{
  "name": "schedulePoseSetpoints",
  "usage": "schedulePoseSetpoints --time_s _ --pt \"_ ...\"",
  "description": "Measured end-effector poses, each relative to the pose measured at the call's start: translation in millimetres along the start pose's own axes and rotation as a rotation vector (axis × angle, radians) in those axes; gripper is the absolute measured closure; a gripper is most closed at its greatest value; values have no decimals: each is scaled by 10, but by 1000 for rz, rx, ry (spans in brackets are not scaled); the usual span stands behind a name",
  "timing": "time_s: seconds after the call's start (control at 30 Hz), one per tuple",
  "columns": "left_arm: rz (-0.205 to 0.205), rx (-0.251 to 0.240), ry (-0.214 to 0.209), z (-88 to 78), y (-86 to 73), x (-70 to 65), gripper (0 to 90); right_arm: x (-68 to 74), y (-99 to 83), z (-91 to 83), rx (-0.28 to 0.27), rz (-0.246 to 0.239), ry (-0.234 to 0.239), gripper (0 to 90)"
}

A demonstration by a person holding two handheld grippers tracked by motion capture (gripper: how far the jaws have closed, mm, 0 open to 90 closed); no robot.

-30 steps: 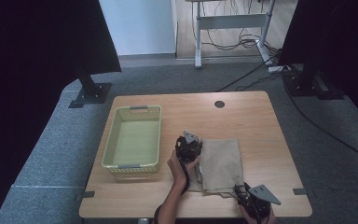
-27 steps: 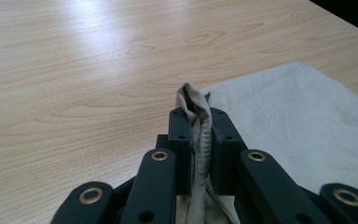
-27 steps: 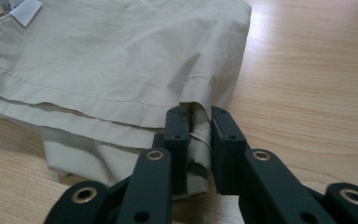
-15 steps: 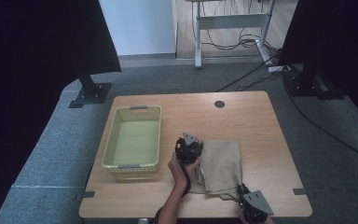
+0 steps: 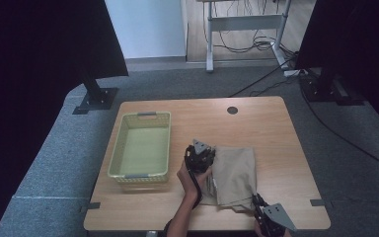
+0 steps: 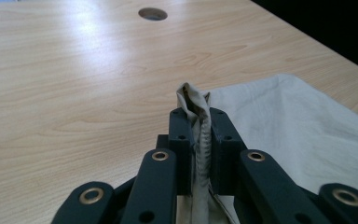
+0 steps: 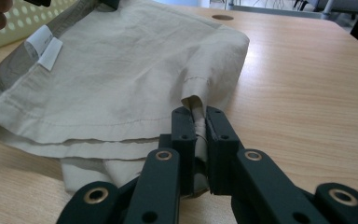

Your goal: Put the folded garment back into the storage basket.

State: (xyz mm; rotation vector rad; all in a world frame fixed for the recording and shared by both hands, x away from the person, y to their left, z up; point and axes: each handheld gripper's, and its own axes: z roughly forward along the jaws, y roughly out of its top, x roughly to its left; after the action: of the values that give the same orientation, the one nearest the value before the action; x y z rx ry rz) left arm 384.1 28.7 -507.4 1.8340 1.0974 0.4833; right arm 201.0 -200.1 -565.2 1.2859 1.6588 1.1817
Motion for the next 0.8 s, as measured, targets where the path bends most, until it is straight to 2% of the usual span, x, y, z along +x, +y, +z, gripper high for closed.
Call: schedulePoseSetpoints --time_s 0.03,0.13,0.17,0.4,0.43,0.67,0.8 --pt "1 -11 -4 -35 14 -13 811 -14 10 -23 -17 19 8 836" --pt "2 -13 -5 -45 16 -15 810 -19 18 -33 -22 23 9 836" --pt "5 -27 -6 -80 25 -28 810 -26 40 -68 -45 28 12 837" --pt "10 -42 -10 -134 59 -52 810 -19 50 -95 -74 19 28 837" --pt "22 -53 1 -166 77 -67 810 -19 55 -108 -86 20 31 836" --pt "35 -71 3 -229 118 -98 810 -26 77 -136 -111 19 50 835" --pt "40 -85 -2 -268 154 -129 810 -27 97 -163 -122 26 30 835"
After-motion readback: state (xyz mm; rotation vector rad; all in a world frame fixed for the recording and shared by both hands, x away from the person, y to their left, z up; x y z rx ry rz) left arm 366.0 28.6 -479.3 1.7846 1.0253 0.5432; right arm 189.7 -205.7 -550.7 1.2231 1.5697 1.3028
